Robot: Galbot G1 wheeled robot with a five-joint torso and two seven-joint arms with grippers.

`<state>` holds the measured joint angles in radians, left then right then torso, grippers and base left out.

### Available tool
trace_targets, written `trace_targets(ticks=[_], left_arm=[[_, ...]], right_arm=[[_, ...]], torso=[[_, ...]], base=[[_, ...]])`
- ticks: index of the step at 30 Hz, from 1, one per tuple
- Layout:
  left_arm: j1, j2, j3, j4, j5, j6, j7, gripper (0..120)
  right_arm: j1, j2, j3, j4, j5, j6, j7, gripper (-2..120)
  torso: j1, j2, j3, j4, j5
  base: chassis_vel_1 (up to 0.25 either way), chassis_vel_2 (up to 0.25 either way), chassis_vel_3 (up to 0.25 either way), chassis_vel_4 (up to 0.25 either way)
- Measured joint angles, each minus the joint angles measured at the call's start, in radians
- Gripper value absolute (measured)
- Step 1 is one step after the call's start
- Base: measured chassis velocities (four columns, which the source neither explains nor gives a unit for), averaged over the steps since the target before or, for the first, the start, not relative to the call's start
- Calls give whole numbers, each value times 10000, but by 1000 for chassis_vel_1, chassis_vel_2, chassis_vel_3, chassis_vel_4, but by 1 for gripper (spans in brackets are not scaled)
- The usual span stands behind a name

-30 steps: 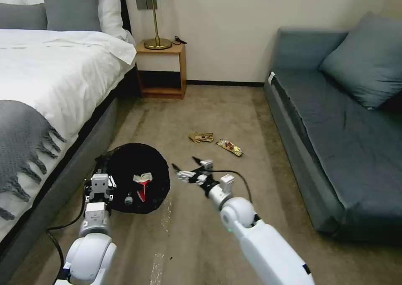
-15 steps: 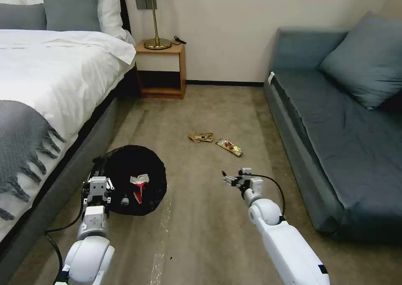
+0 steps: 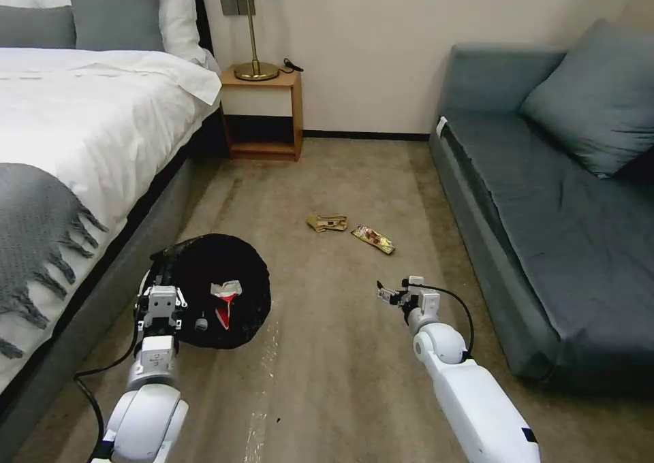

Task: Pick up the trash bin, then pick up the garbage on the floor and place it into the trash bin.

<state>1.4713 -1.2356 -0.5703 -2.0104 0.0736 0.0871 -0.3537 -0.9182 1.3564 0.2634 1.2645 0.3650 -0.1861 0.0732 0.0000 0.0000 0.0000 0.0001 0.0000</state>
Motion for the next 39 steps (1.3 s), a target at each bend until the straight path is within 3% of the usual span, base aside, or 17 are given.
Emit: trace_targets(ticks=[15, 39], left_arm=[[-29, -2, -3, 287, 21, -225, -15, 5], [-261, 54, 65, 652, -35, -271, 44, 5]], right_arm=[[-29, 179, 147, -144, -95, 163, -53, 100], [151, 278, 215, -712, -427, 421, -215, 100]], torso=[[0, 0, 0, -1, -1], [0, 0, 0, -3, 0]], base=[[-45, 40, 38, -40], [-99, 98, 103, -99]])
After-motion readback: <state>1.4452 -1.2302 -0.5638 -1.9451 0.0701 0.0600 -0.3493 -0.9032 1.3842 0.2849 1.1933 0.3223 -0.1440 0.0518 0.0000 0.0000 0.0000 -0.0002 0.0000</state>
